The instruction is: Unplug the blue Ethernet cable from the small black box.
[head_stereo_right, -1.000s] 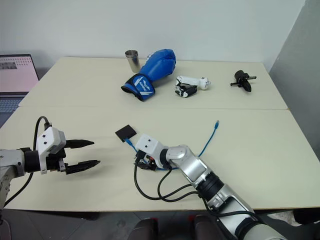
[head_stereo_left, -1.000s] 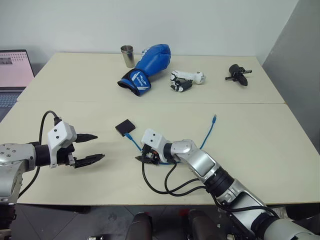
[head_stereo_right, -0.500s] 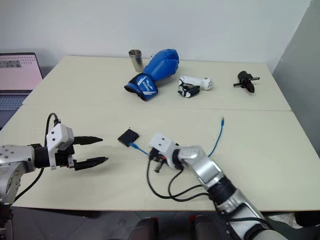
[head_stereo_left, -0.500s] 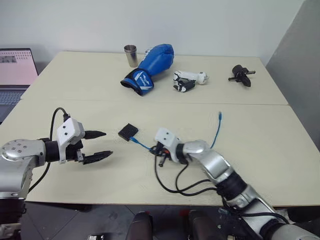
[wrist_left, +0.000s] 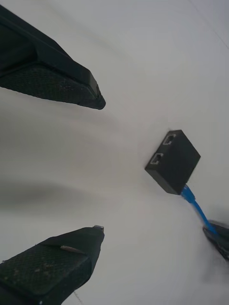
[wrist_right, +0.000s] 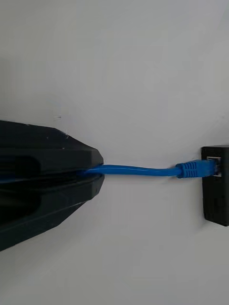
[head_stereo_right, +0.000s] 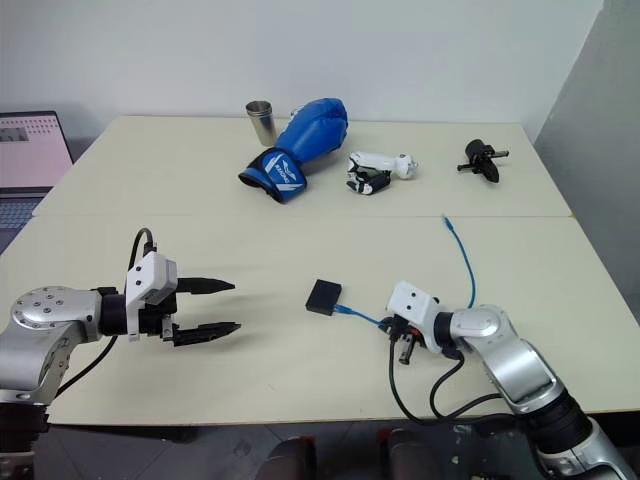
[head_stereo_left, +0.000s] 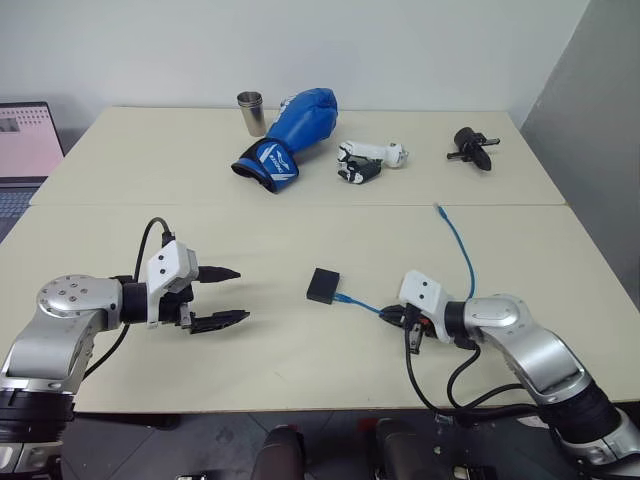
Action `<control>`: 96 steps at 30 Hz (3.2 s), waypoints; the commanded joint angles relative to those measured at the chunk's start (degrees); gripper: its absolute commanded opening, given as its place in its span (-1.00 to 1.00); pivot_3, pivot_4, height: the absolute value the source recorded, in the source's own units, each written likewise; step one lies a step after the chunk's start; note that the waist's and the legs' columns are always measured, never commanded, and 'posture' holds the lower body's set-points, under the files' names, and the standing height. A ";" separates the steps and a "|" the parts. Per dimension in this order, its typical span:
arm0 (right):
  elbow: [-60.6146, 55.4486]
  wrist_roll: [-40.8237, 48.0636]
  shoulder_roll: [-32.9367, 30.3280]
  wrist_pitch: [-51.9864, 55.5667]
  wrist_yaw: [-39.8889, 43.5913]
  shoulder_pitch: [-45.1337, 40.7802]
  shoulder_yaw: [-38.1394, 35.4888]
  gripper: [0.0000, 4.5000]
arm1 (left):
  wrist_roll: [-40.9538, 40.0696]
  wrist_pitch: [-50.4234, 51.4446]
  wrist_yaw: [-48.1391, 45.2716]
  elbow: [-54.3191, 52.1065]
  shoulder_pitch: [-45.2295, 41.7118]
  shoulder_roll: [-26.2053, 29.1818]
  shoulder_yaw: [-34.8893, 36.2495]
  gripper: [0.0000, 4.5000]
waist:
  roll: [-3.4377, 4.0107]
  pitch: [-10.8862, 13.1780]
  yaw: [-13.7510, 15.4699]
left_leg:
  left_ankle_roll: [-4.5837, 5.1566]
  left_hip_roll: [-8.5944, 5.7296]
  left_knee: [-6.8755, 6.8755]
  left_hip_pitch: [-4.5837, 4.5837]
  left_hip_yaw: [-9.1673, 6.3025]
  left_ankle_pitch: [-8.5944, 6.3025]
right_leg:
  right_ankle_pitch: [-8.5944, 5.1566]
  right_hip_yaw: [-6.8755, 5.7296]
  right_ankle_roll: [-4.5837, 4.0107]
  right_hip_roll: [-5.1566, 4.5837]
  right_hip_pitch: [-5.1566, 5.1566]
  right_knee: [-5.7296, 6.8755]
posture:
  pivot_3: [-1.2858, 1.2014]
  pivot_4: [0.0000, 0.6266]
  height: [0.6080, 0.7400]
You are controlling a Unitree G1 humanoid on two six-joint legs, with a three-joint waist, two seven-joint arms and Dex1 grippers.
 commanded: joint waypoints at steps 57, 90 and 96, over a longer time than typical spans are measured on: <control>13.63 -18.77 5.72 -52.15 -7.81 -17.52 5.43 -0.95 | -28.00 42.13 10.48 0.44 -15.28 -11.48 5.99 0.86 | 0.00 0.01 0.46 | -0.03 -0.05 0.08 0.00 -0.08 0.02 | 0.18 -0.07 -0.31 -0.08 0.04 0.11 | 0.03 -0.52 1.00; 6.91 -13.92 4.80 -48.62 0.84 -15.11 4.11 -0.18 | -23.60 37.93 3.28 3.83 -18.93 -11.27 -0.24 -0.65 | 0.00 0.01 0.73 | -0.03 -0.07 0.08 0.00 -0.07 0.02 | 0.18 -0.06 -0.31 -0.08 0.06 0.11 | 0.03 -0.52 1.00; -1.48 1.25 4.79 -27.93 4.93 -12.61 -0.83 -0.17 | -20.30 33.38 -1.55 5.06 -20.30 -9.80 -2.99 -0.65 | 0.00 0.01 0.72 | -0.03 -0.06 0.08 0.01 -0.10 0.02 | 0.18 -0.07 -0.31 -0.07 0.07 0.11 | 0.03 -0.52 1.00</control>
